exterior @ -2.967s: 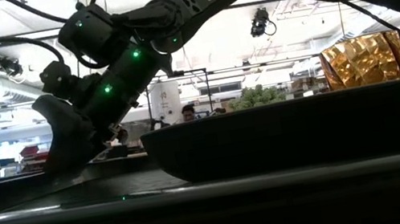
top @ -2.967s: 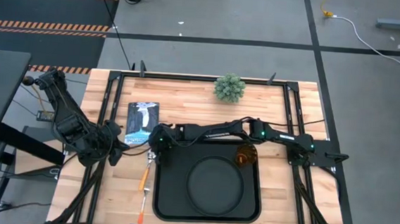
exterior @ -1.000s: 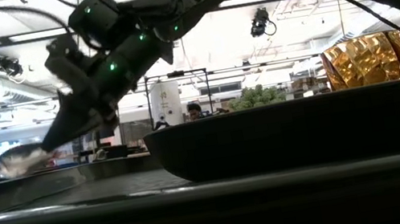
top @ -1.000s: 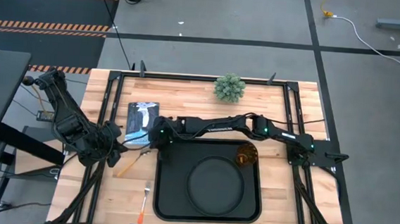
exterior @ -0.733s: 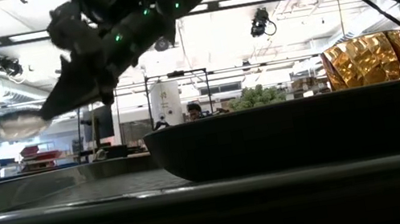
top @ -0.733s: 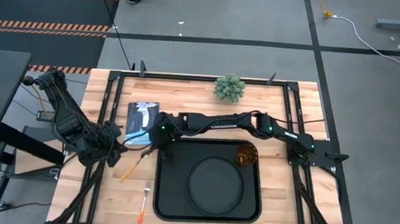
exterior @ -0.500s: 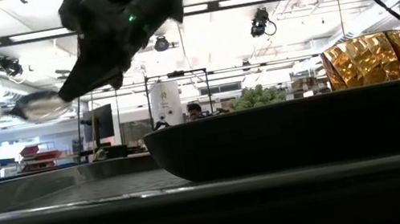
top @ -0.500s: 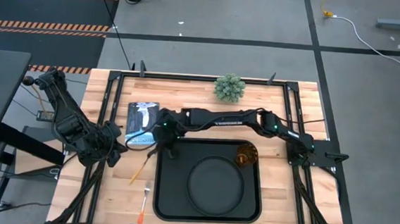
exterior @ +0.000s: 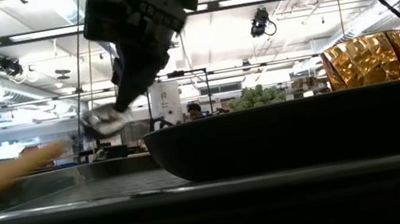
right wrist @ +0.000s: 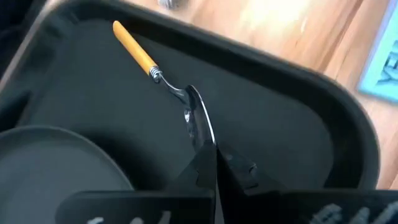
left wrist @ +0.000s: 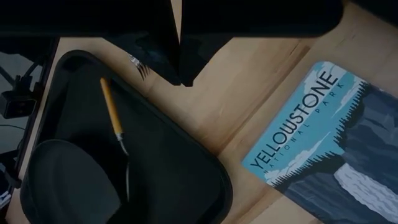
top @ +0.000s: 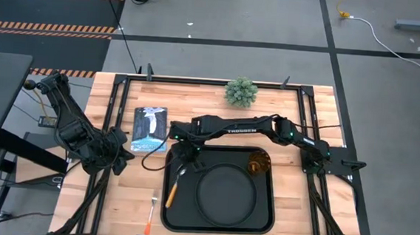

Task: Pick and place plate/cup/fork/spoon on tray
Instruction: Put the orange spoon on the black tray

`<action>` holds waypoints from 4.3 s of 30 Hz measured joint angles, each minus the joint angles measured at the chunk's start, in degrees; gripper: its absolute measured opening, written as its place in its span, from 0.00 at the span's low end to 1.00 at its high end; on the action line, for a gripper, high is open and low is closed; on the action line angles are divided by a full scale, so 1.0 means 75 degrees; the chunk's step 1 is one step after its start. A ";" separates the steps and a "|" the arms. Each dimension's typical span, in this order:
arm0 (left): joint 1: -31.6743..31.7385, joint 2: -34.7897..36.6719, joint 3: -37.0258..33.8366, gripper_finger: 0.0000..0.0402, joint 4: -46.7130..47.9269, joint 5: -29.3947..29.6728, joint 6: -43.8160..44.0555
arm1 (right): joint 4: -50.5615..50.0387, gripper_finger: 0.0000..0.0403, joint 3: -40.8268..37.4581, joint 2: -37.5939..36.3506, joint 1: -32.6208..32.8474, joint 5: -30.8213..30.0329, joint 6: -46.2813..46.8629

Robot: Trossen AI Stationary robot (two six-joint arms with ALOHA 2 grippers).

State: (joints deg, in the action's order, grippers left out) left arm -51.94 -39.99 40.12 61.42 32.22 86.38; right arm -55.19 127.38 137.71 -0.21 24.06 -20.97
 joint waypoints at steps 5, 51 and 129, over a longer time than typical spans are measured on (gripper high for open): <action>0.0002 0.0000 0.0000 0.02 -0.0023 0.0045 0.0001 | -0.0282 0.01 0.0002 0.0093 -0.0003 -0.0030 0.0019; 0.0000 0.0000 0.0000 0.02 -0.0281 0.0031 0.0063 | 0.0411 0.22 0.0005 0.0134 0.0204 -0.0892 0.0245; 0.0002 -0.0017 -0.0003 0.02 -0.1019 0.0334 -0.1616 | 0.2519 0.49 -0.1796 0.0136 0.1458 -0.5865 0.1028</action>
State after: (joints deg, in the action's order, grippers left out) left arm -51.92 -40.12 40.10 53.78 34.72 74.26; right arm -36.30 113.91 138.74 10.73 -19.92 -13.26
